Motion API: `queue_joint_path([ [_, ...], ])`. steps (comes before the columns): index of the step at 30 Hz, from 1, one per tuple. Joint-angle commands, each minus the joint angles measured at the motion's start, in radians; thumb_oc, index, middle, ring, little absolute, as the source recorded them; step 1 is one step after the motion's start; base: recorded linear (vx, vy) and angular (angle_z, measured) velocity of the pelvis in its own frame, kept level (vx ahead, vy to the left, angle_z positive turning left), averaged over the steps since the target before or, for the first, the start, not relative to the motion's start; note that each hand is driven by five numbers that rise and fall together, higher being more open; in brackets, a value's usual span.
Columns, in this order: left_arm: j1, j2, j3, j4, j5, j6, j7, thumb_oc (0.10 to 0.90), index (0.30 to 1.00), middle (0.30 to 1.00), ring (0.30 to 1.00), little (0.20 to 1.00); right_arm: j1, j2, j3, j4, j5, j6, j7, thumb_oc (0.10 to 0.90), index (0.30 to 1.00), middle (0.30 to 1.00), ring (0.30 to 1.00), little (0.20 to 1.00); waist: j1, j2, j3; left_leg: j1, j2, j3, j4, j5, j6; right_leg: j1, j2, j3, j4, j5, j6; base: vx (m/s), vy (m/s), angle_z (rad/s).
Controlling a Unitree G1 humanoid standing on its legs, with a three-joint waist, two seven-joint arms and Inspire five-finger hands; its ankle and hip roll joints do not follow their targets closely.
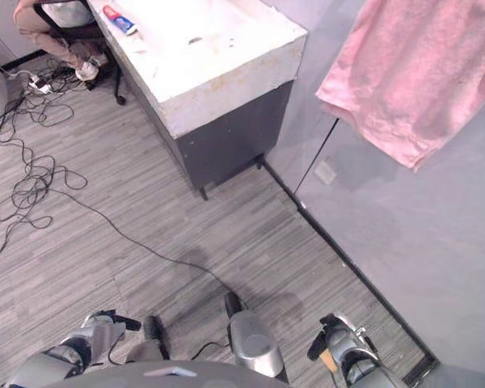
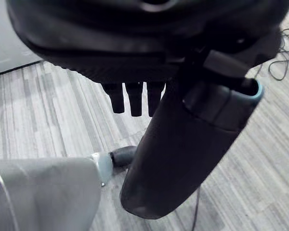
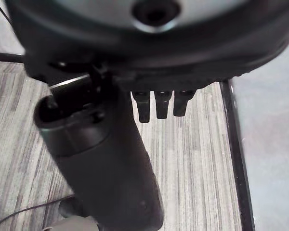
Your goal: Organize the bathroom.
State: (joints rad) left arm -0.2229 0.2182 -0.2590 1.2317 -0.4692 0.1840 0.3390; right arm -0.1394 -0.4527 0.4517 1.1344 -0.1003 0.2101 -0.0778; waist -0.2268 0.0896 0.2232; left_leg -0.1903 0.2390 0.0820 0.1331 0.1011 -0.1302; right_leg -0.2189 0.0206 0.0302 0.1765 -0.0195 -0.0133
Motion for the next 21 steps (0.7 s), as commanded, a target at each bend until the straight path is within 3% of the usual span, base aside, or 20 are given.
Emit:
queue_joint_path([
  [1, 0.036, 0.086, 0.020, -0.034, 0.019, -0.001, 0.058, 0.800, 0.900, 0.900, 0.900, 0.900, -0.036, 0.011, 0.001, -0.067, 0.001, -0.019, 0.010, 0.800, 0.900, 0.900, 0.900, 0.900, 0.034, -0.024, 0.044, 0.020, -0.083, 0.031, 0.031, -0.061, 0.069, -0.026, -0.177, 0.135, 0.064, 0.041, 0.122, 0.21, 0.233, 0.25],
  [7, 0.063, 0.126, 0.051, -0.029, 0.029, 0.002, 0.026, 0.800, 0.900, 0.900, 0.900, 0.900, -0.005, 0.003, -0.025, -0.108, -0.012, 0.005, 0.007, 0.800, 0.900, 0.900, 0.900, 0.900, 0.066, -0.032, 0.057, 0.030, -0.140, 0.045, 0.075, -0.126, 0.111, 0.005, -0.244, 0.126, 0.077, 0.067, 0.129, 0.24, 0.203, -0.20],
  [9, 0.086, 0.150, 0.064, -0.026, 0.080, 0.007, -0.012, 0.800, 0.900, 0.900, 0.900, 0.900, 0.019, 0.003, -0.049, -0.093, -0.040, -0.015, 0.025, 0.800, 0.900, 0.900, 0.900, 0.900, 0.094, -0.042, 0.052, 0.033, -0.162, 0.050, 0.095, -0.150, 0.140, -0.006, -0.302, 0.117, 0.190, 0.193, 0.116, 0.36, 0.195, -0.18],
  [10, 0.110, 0.163, 0.077, -0.031, 0.089, 0.021, -0.016, 0.800, 0.900, 0.900, 0.900, 0.900, 0.013, 0.001, -0.065, -0.083, -0.083, -0.019, 0.062, 0.800, 0.900, 0.900, 0.900, 0.900, 0.112, -0.041, 0.066, 0.048, -0.169, 0.060, 0.109, -0.180, 0.165, -0.131, -0.305, 0.102, 0.389, 0.315, 0.120, 0.30, 0.198, -0.38],
  [11, 0.114, 0.164, 0.081, -0.033, 0.093, 0.025, -0.018, 0.800, 0.900, 0.900, 0.900, 0.900, 0.010, 0.001, -0.068, -0.084, -0.090, -0.017, 0.069, 0.800, 0.900, 0.900, 0.900, 0.900, 0.113, -0.040, 0.066, 0.051, -0.167, 0.065, 0.108, -0.181, 0.167, -0.148, -0.305, 0.098, 0.396, 0.327, 0.122, 0.35, 0.163, -0.61],
  [13, 0.106, 0.167, 0.077, -0.022, 0.101, 0.023, -0.023, 0.800, 0.900, 0.900, 0.900, 0.900, -0.013, -0.004, -0.044, -0.068, -0.103, -0.021, 0.093, 0.800, 0.900, 0.900, 0.900, 0.900, 0.072, -0.080, 0.085, 0.097, -0.183, 0.086, 0.121, -0.207, 0.163, -0.240, -0.229, 0.046, 0.213, 0.291, 0.145, 0.30, -0.026, -1.19],
  [14, 0.106, 0.167, 0.077, -0.022, 0.101, 0.023, -0.023, 0.800, 0.900, 0.900, 0.900, 0.900, -0.013, -0.004, -0.044, -0.068, -0.103, -0.021, 0.093, 0.800, 0.900, 0.900, 0.900, 0.900, 0.072, -0.080, 0.085, 0.097, -0.183, 0.086, 0.121, -0.207, 0.163, -0.240, -0.229, 0.046, 0.213, 0.291, 0.145, 0.45, -0.119, -0.94],
  [15, 0.090, 0.160, 0.058, -0.022, 0.096, -0.003, -0.013, 0.800, 0.900, 0.900, 0.900, 0.900, -0.004, -0.009, -0.028, -0.060, -0.081, -0.031, 0.091, 0.800, 0.900, 0.900, 0.900, 0.900, 0.033, -0.118, 0.105, 0.129, -0.226, 0.079, 0.150, -0.271, 0.163, -0.262, -0.190, 0.002, -0.032, 0.321, 0.164, 0.40, -0.086, -0.11],
  [16, 0.077, 0.159, 0.061, -0.038, 0.084, -0.008, -0.001, 0.800, 0.900, 0.900, 0.900, 0.900, 0.004, -0.014, -0.032, -0.064, -0.105, -0.044, 0.100, 0.800, 0.900, 0.900, 0.900, 0.900, 0.013, -0.123, 0.132, 0.152, -0.231, 0.083, 0.158, -0.301, 0.170, -0.293, -0.174, -0.035, -0.035, 0.344, 0.162, 0.55, -0.117, 0.18],
  [17, 0.064, 0.146, 0.075, -0.055, 0.057, -0.017, 0.025, 0.800, 0.900, 0.900, 0.900, 0.900, 0.018, -0.018, -0.014, -0.068, -0.101, -0.052, 0.094, 0.800, 0.900, 0.900, 0.900, 0.900, 0.001, -0.122, 0.141, 0.169, -0.214, 0.130, 0.181, -0.324, 0.172, -0.287, -0.159, -0.062, 0.023, 0.330, 0.144, 0.23, -0.036, 0.38],
  [18, 0.064, 0.146, 0.075, -0.055, 0.057, -0.017, 0.025, 0.800, 0.900, 0.900, 0.900, 0.900, 0.018, -0.018, -0.014, -0.068, -0.101, -0.052, 0.094, 0.800, 0.900, 0.900, 0.900, 0.900, 0.001, -0.122, 0.141, 0.169, -0.214, 0.131, 0.180, -0.324, 0.171, -0.287, -0.159, -0.061, 0.023, 0.330, 0.144, 0.25, -0.120, 0.47],
  [20, 0.048, 0.128, 0.088, -0.060, 0.057, -0.010, 0.024, 0.800, 0.900, 0.900, 0.900, 0.900, 0.043, -0.004, -0.020, -0.064, -0.071, -0.031, 0.065, 0.800, 0.900, 0.900, 0.900, 0.900, -0.036, -0.101, 0.095, 0.178, -0.173, 0.098, 0.238, -0.237, 0.130, -0.208, -0.097, 0.012, 0.053, 0.214, 0.073, 0.28, -0.161, 0.30],
  [21, 0.043, 0.121, 0.089, -0.055, 0.062, -0.014, 0.018, 0.800, 0.900, 0.900, 0.900, 0.900, 0.047, 0.001, -0.022, -0.059, -0.065, -0.027, 0.056, 0.800, 0.900, 0.900, 0.900, 0.900, -0.041, -0.096, 0.085, 0.176, -0.162, 0.101, 0.265, -0.209, 0.116, -0.189, -0.092, 0.015, 0.047, 0.199, 0.060, 0.24, -0.110, 0.18],
])
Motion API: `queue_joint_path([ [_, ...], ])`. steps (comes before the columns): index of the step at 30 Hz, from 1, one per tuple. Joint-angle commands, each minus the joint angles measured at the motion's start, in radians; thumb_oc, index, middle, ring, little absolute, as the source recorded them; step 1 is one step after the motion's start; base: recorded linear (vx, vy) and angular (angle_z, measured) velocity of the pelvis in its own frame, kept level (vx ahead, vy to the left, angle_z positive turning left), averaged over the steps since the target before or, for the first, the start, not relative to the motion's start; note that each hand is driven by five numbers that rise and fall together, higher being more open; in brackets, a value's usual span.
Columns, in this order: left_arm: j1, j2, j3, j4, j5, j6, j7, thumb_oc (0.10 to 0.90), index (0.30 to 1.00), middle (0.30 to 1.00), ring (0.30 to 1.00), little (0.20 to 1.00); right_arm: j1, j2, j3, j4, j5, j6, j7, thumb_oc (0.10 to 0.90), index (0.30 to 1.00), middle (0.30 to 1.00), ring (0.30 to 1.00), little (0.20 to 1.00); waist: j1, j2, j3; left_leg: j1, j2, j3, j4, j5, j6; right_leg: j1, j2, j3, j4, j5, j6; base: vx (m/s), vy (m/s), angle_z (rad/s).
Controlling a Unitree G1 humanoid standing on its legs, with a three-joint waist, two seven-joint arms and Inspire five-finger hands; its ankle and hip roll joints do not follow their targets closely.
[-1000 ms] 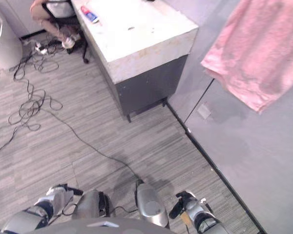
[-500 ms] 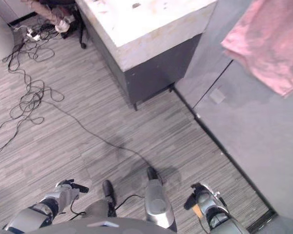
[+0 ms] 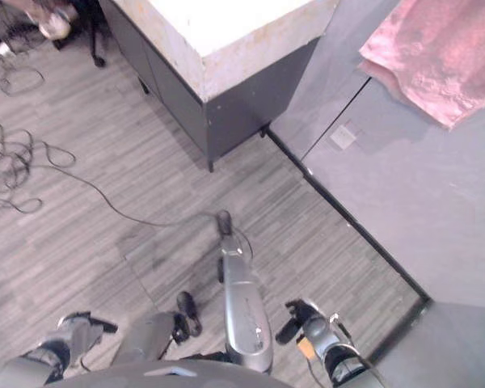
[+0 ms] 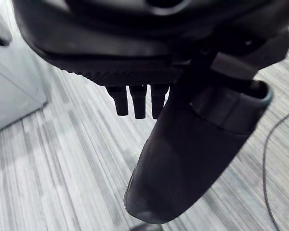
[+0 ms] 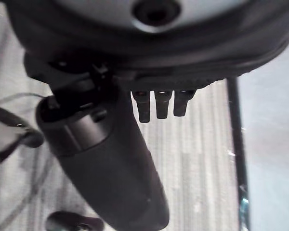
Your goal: Organize the bathroom.
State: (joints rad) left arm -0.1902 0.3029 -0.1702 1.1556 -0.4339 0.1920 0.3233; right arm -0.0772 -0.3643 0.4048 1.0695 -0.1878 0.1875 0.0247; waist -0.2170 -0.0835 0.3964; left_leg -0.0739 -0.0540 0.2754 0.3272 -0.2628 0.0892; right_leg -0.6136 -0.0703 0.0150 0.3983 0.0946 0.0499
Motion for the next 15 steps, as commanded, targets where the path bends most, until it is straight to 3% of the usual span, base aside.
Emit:
queue_joint_path([
  [1, 0.006, 0.030, -0.002, 0.025, 0.028, -0.027, 0.031, 0.800, 0.900, 0.900, 0.900, 0.900, -0.011, -0.085, 0.022, 0.011, 0.028, -0.005, -0.056, 0.800, 0.900, 0.900, 0.900, 0.900, -0.055, 0.081, -0.098, 0.052, 0.142, -0.091, 0.104, 0.194, -0.119, 0.226, 0.006, 0.032, -0.186, 0.073, -0.016, 0.22, -0.138, 0.21],
  [2, -0.004, 0.015, -0.015, 0.031, 0.023, -0.034, 0.033, 0.800, 0.900, 0.900, 0.900, 0.900, -0.005, -0.079, 0.021, 0.021, 0.036, -0.013, -0.071, 0.800, 0.900, 0.900, 0.900, 0.900, -0.064, 0.080, -0.116, 0.017, 0.161, -0.097, 0.236, 0.265, -0.140, 0.267, 0.020, 0.042, -0.219, 0.060, -0.045, 0.27, -0.170, 0.21],
  [3, -0.015, 0.001, -0.019, 0.035, 0.020, -0.030, 0.040, 0.800, 0.900, 0.900, 0.900, 0.900, -0.003, -0.072, 0.019, 0.036, 0.036, -0.028, -0.077, 0.800, 0.900, 0.900, 0.900, 0.900, -0.062, 0.073, -0.124, -0.041, 0.160, -0.111, 0.341, 0.304, -0.139, 0.301, 0.028, 0.047, -0.237, 0.051, -0.063, 0.30, -0.169, 0.14],
  [4, -0.018, -0.007, -0.025, 0.032, 0.015, -0.023, 0.050, 0.800, 0.900, 0.900, 0.900, 0.900, -0.002, -0.071, 0.018, 0.039, 0.049, -0.030, -0.086, 0.800, 0.900, 0.900, 0.900, 0.900, -0.055, 0.065, -0.125, -0.099, 0.141, -0.132, 0.413, 0.318, -0.129, 0.324, 0.032, 0.054, -0.250, 0.051, -0.073, 0.25, -0.084, -0.14],
  [5, -0.021, -0.016, -0.021, 0.035, 0.023, -0.019, 0.057, 0.800, 0.900, 0.900, 0.900, 0.900, -0.004, -0.073, 0.015, 0.040, 0.062, -0.030, -0.088, 0.800, 0.900, 0.900, 0.900, 0.900, -0.044, 0.058, -0.124, -0.149, 0.127, -0.127, 0.410, 0.300, -0.113, 0.350, 0.036, 0.062, -0.254, 0.036, -0.074, 0.30, 0.002, -0.30],
  [7, -0.022, -0.024, -0.024, 0.046, 0.029, -0.020, 0.063, 0.800, 0.900, 0.900, 0.900, 0.900, -0.007, -0.072, -0.003, 0.059, 0.070, -0.039, -0.104, 0.800, 0.900, 0.900, 0.900, 0.900, -0.047, 0.065, -0.123, -0.146, 0.144, -0.099, 0.222, 0.311, -0.101, 0.382, 0.072, 0.097, -0.240, -0.009, -0.071, 0.27, 0.077, -0.40],
  [8, -0.022, -0.024, -0.024, 0.046, 0.028, -0.021, 0.063, 0.800, 0.900, 0.900, 0.900, 0.900, -0.006, -0.072, -0.004, 0.061, 0.071, -0.040, -0.107, 0.800, 0.900, 0.900, 0.900, 0.900, -0.047, 0.066, -0.122, -0.143, 0.143, -0.100, 0.202, 0.312, -0.100, 0.382, 0.075, 0.100, -0.238, -0.012, -0.069, 0.17, 0.141, -0.18],
  [9, -0.025, -0.023, -0.031, 0.048, 0.019, -0.023, 0.068, 0.800, 0.900, 0.900, 0.900, 0.900, -0.010, -0.068, -0.003, 0.068, 0.077, -0.041, -0.125, 0.800, 0.900, 0.900, 0.900, 0.900, -0.046, 0.076, -0.116, -0.134, 0.145, -0.120, 0.054, 0.324, -0.100, 0.382, 0.090, 0.125, -0.236, -0.019, -0.057, 0.19, 0.175, -0.08],
  [11, -0.022, -0.009, -0.043, 0.049, 0.011, -0.027, 0.065, 0.800, 0.900, 0.900, 0.900, 0.900, -0.012, -0.066, -0.011, 0.067, 0.104, -0.036, -0.156, 0.800, 0.900, 0.900, 0.900, 0.900, -0.030, 0.097, -0.104, -0.116, 0.187, -0.172, -0.196, 0.410, -0.145, 0.430, 0.110, 0.168, -0.261, -0.042, -0.031, 0.30, 0.247, -0.21],
  [15, -0.005, 0.009, -0.040, 0.050, 0.023, -0.021, 0.052, 0.800, 0.900, 0.900, 0.900, 0.900, -0.008, -0.062, -0.015, 0.061, 0.133, -0.023, -0.185, 0.800, 0.900, 0.900, 0.900, 0.900, 0.000, 0.100, -0.103, -0.135, 0.220, -0.237, -0.259, 0.464, -0.167, 0.492, 0.097, 0.214, -0.287, -0.071, -0.014, 0.28, 0.182, -0.32],
])
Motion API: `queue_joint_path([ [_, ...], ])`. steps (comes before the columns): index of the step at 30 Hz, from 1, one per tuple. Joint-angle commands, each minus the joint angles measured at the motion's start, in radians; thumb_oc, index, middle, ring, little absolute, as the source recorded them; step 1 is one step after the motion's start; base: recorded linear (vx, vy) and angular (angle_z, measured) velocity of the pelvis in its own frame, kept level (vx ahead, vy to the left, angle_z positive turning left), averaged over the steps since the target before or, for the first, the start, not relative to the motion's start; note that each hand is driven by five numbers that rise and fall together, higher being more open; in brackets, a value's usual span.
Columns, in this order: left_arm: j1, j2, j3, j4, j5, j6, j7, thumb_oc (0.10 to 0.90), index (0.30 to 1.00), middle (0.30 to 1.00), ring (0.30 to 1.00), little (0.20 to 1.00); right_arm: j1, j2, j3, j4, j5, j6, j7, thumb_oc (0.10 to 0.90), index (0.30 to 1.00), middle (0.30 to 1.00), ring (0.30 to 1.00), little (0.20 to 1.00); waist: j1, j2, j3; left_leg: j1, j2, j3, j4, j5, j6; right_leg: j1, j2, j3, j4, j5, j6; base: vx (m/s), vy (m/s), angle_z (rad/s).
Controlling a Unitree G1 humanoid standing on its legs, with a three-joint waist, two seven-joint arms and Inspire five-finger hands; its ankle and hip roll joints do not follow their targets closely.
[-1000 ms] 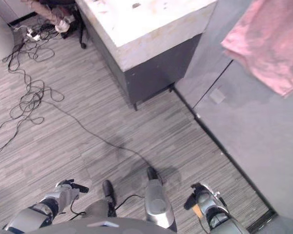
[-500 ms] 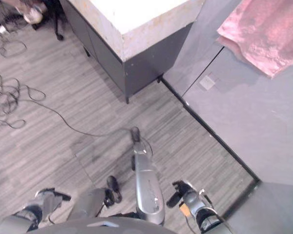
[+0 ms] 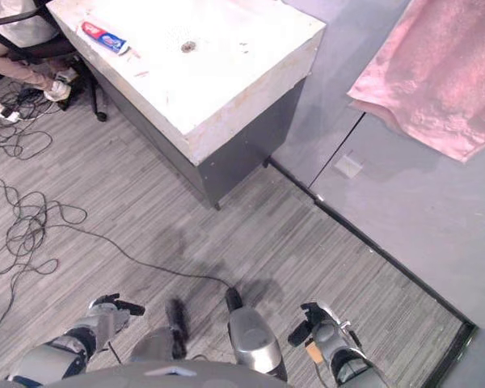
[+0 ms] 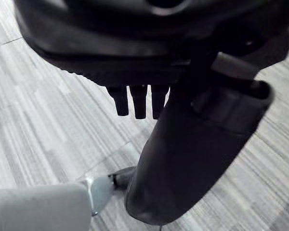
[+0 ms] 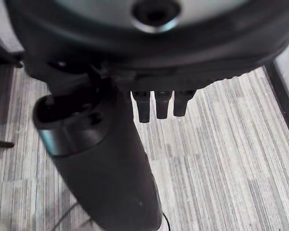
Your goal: Organize the bathroom.
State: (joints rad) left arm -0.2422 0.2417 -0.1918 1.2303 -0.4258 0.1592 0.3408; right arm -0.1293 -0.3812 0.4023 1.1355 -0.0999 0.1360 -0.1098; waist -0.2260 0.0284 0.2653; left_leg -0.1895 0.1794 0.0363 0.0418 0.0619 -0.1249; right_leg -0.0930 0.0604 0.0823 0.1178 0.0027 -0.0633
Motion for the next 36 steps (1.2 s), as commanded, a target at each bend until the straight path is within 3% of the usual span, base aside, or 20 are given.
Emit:
queue_joint_path([
  [1, 0.051, 0.073, -0.020, -0.024, 0.018, 0.012, 0.033, 0.800, 0.900, 0.900, 0.900, 0.900, 0.042, -0.045, -0.013, -0.004, 0.049, 0.029, -0.058, 0.800, 0.900, 0.900, 0.900, 0.900, 0.015, -0.013, 0.026, -0.025, -0.015, -0.004, 0.043, 0.131, 0.049, -0.022, -0.043, 0.152, -0.005, 0.015, 0.103, 0.28, 0.283, -0.40],
  [5, 0.058, 0.074, -0.011, -0.010, 0.040, 0.021, 0.031, 0.800, 0.900, 0.900, 0.900, 0.900, 0.031, -0.038, -0.011, 0.003, 0.042, 0.022, -0.063, 0.800, 0.900, 0.900, 0.900, 0.900, 0.034, -0.008, 0.003, 0.006, -0.029, 0.014, 0.050, 0.056, 0.059, -0.038, -0.112, 0.115, 0.018, 0.017, 0.130, 0.23, 0.280, -0.68],
  [8, 0.063, 0.073, -0.007, 0.002, 0.053, 0.012, 0.033, 0.800, 0.900, 0.900, 0.900, 0.900, 0.032, -0.031, -0.022, -0.002, 0.034, 0.016, -0.066, 0.800, 0.900, 0.900, 0.900, 0.900, 0.045, -0.012, 0.000, 0.015, -0.066, 0.034, 0.080, 0.010, 0.076, -0.042, -0.153, 0.094, 0.029, 0.033, 0.146, 0.20, 0.261, -0.43],
  [10, 0.083, 0.092, 0.009, 0.006, 0.046, -0.001, 0.038, 0.800, 0.900, 0.900, 0.900, 0.900, 0.042, -0.025, -0.037, -0.021, -0.015, 0.022, -0.051, 0.800, 0.900, 0.900, 0.900, 0.900, 0.071, -0.010, -0.013, 0.059, -0.121, 0.057, 0.051, -0.019, 0.115, -0.062, -0.212, 0.070, 0.050, 0.070, 0.179, 0.30, 0.433, -0.41],
  [13, 0.088, 0.110, 0.021, 0.007, 0.048, -0.010, 0.024, 0.800, 0.900, 0.900, 0.900, 0.900, 0.045, -0.028, -0.039, -0.032, -0.035, 0.025, -0.034, 0.800, 0.900, 0.900, 0.900, 0.900, 0.082, -0.003, -0.011, 0.073, -0.144, 0.081, 0.051, -0.037, 0.139, -0.104, -0.245, 0.055, 0.159, 0.131, 0.175, 0.20, 0.311, -0.82],
  [14, 0.103, 0.127, 0.044, 0.009, 0.063, -0.014, 0.003, 0.800, 0.900, 0.900, 0.900, 0.900, 0.048, -0.036, -0.049, -0.032, -0.067, 0.022, -0.007, 0.800, 0.900, 0.900, 0.900, 0.900, 0.094, 0.010, -0.002, 0.080, -0.150, 0.106, 0.076, -0.060, 0.159, -0.178, -0.260, 0.016, 0.314, 0.201, 0.159, 0.18, 0.240, -0.81],
  [15, 0.106, 0.131, 0.051, 0.008, 0.066, -0.013, -0.003, 0.800, 0.900, 0.900, 0.900, 0.900, 0.047, -0.039, -0.052, -0.031, -0.076, 0.020, 0.001, 0.800, 0.900, 0.900, 0.900, 0.900, 0.096, 0.010, 0.002, 0.086, -0.151, 0.115, 0.081, -0.065, 0.161, -0.198, -0.259, 0.006, 0.331, 0.210, 0.159, 0.33, 0.333, -1.00],
  [19, 0.103, 0.137, 0.047, 0.001, 0.064, 0.012, -0.009, 0.800, 0.900, 0.900, 0.900, 0.900, 0.041, -0.050, -0.045, -0.035, -0.084, 0.025, 0.025, 0.800, 0.900, 0.900, 0.900, 0.900, 0.056, -0.035, 0.006, 0.167, -0.196, 0.177, 0.077, -0.111, 0.159, -0.265, -0.162, -0.129, 0.124, 0.186, 0.182, 0.30, 0.128, -0.63],
  [20, 0.102, 0.131, 0.040, -0.004, 0.062, 0.019, 0.004, 0.800, 0.900, 0.900, 0.900, 0.900, 0.055, -0.055, -0.041, -0.057, -0.076, 0.032, 0.026, 0.800, 0.900, 0.900, 0.900, 0.900, 0.054, -0.047, 0.004, 0.204, -0.223, 0.185, 0.077, -0.157, 0.159, -0.276, -0.130, -0.229, 0.072, 0.195, 0.189, 0.28, 0.076, -0.14],
  [21, 0.101, 0.130, 0.040, -0.006, 0.062, 0.020, 0.006, 0.800, 0.900, 0.900, 0.900, 0.900, 0.056, -0.056, -0.041, -0.062, -0.074, 0.034, 0.026, 0.800, 0.900, 0.900, 0.900, 0.900, 0.051, -0.057, 0.005, 0.198, -0.230, 0.193, 0.080, -0.146, 0.163, -0.279, -0.136, -0.246, 0.061, 0.215, 0.179, 0.36, 0.135, -0.04],
  [22, 0.105, 0.124, 0.050, -0.026, 0.046, 0.032, 0.033, 0.800, 0.900, 0.900, 0.900, 0.900, 0.065, -0.068, -0.040, -0.102, -0.086, 0.039, 0.046, 0.800, 0.900, 0.900, 0.900, 0.900, 0.074, -0.055, 0.004, 0.236, -0.225, 0.247, 0.103, -0.198, 0.154, -0.255, -0.153, -0.386, 0.063, 0.203, 0.178, 0.21, 0.062, -0.24],
  [23, 0.109, 0.118, 0.060, -0.032, 0.046, 0.030, 0.049, 0.800, 0.900, 0.900, 0.900, 0.900, 0.071, -0.075, -0.043, -0.124, -0.085, 0.042, 0.054, 0.800, 0.900, 0.900, 0.900, 0.900, 0.082, -0.057, -0.002, 0.239, -0.224, 0.278, 0.120, -0.214, 0.151, -0.215, -0.154, -0.413, 0.049, 0.181, 0.162, 0.29, 0.063, -0.59],
  [26, 0.115, 0.107, 0.077, -0.024, 0.082, 0.020, 0.042, 0.800, 0.900, 0.900, 0.900, 0.900, 0.090, -0.082, -0.050, -0.151, -0.044, 0.058, 0.030, 0.800, 0.900, 0.900, 0.900, 0.900, 0.075, -0.047, -0.023, 0.244, -0.198, 0.274, 0.197, -0.166, 0.114, -0.165, -0.121, -0.409, 0.030, 0.119, 0.111, 0.15, -0.063, -0.66],
  [27, 0.115, 0.100, 0.081, -0.011, 0.126, 0.005, 0.021, 0.800, 0.900, 0.900, 0.900, 0.900, 0.099, -0.089, -0.061, -0.163, -0.018, 0.075, 0.016, 0.800, 0.900, 0.900, 0.900, 0.900, 0.071, -0.040, -0.044, 0.222, -0.164, 0.263, 0.365, -0.051, 0.041, -0.107, -0.103, -0.411, -0.009, 0.079, 0.066, 0.19, -0.106, -0.29],
  [28, 0.115, 0.098, 0.080, -0.008, 0.125, 0.001, 0.018, 0.800, 0.900, 0.900, 0.900, 0.900, 0.099, -0.093, -0.064, -0.169, -0.020, 0.080, 0.017, 0.800, 0.900, 0.900, 0.900, 0.900, 0.069, -0.039, -0.048, 0.209, -0.154, 0.258, 0.442, -0.008, 0.015, -0.091, -0.096, -0.406, -0.019, 0.068, 0.051, 0.18, -0.092, -0.11],
  [29, 0.107, 0.090, 0.073, -0.009, 0.110, 0.000, 0.017, 0.800, 0.900, 0.900, 0.900, 0.900, 0.096, -0.105, -0.066, -0.195, -0.034, 0.101, 0.032, 0.800, 0.900, 0.900, 0.900, 0.900, 0.066, -0.061, -0.058, 0.112, -0.149, 0.230, 0.667, 0.124, -0.036, -0.049, -0.114, -0.385, -0.048, 0.060, 0.017, 0.10, -0.021, -0.26],
  [31, 0.105, 0.081, 0.069, -0.018, 0.100, 0.001, 0.025, 0.800, 0.900, 0.900, 0.900, 0.900, 0.089, -0.113, -0.061, -0.206, -0.038, 0.117, 0.041, 0.800, 0.900, 0.900, 0.900, 0.900, 0.074, -0.067, -0.060, 0.021, -0.131, 0.210, 0.793, 0.136, -0.039, -0.021, -0.120, -0.362, -0.055, 0.051, 0.009, 0.09, 0.018, -0.29],
  [33, 0.105, 0.078, 0.067, -0.025, 0.089, 0.004, 0.031, 0.800, 0.900, 0.900, 0.900, 0.900, 0.080, -0.118, -0.058, -0.210, -0.041, 0.124, 0.046, 0.800, 0.900, 0.900, 0.900, 0.900, 0.077, -0.069, -0.061, -0.013, -0.117, 0.208, 0.810, 0.124, -0.026, -0.008, -0.121, -0.342, -0.061, 0.050, 0.008, 0.12, 0.085, -0.71],
  [34, 0.103, 0.074, 0.065, -0.046, 0.066, 0.013, 0.045, 0.800, 0.900, 0.900, 0.900, 0.900, 0.055, -0.123, -0.048, -0.200, -0.050, 0.129, 0.057, 0.800, 0.900, 0.900, 0.900, 0.900, 0.081, -0.067, -0.062, -0.049, -0.066, 0.189, 0.756, 0.092, 0.017, -0.001, -0.114, -0.270, -0.068, 0.054, 0.008, 0.18, 0.169, -1.00],
  [36, 0.101, 0.080, 0.058, -0.053, 0.048, 0.011, 0.056, 0.800, 0.900, 0.900, 0.900, 0.900, 0.036, -0.112, -0.042, -0.162, -0.048, 0.113, 0.045, 0.800, 0.900, 0.900, 0.900, 0.900, 0.084, -0.062, -0.065, -0.025, -0.047, 0.168, 0.613, 0.073, 0.051, -0.004, -0.105, -0.209, -0.063, 0.052, 0.013, 0.16, 0.208, -0.63],
])
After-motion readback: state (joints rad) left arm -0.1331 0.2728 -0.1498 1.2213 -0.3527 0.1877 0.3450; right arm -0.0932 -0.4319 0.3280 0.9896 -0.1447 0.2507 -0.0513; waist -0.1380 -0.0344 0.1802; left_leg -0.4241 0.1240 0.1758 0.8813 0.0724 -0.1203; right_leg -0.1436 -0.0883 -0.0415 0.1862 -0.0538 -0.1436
